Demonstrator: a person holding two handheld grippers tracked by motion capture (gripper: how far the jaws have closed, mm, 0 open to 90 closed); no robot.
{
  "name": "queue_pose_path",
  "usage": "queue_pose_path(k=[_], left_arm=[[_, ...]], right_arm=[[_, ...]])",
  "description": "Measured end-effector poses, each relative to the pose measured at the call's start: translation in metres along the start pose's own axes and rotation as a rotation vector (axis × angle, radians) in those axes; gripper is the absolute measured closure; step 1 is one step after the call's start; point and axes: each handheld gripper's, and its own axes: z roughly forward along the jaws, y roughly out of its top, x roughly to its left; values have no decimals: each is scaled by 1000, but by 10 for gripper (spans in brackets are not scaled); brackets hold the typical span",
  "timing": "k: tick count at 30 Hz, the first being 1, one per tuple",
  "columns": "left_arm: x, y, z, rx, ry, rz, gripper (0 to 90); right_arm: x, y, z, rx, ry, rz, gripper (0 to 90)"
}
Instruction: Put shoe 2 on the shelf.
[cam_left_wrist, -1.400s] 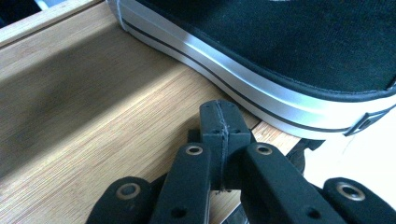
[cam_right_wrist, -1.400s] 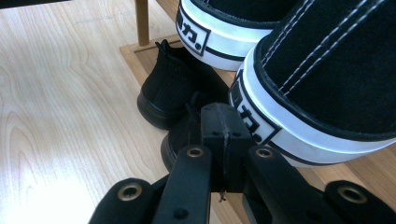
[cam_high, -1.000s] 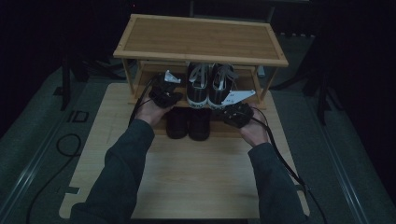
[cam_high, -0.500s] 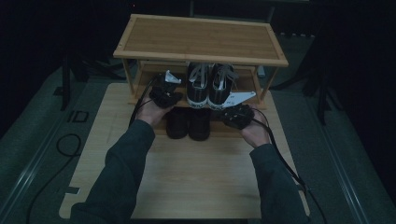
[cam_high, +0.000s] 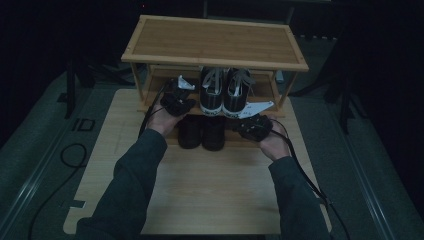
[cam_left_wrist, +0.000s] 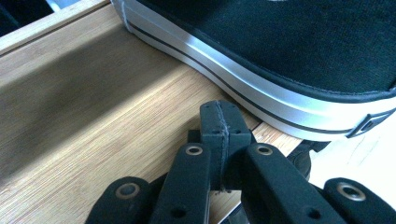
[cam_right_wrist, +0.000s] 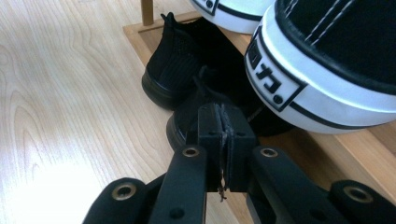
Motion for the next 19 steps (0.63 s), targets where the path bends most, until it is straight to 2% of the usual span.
queue_pose_path(k=[7,19], left_arm=[[3,-1,-3,13,16,-2,900],[8,-2,-11,-7,24,-10,900]], right_arm=[[1,-1,2,10,6,-5,871],[-4,-13,1,26,2,16,868]])
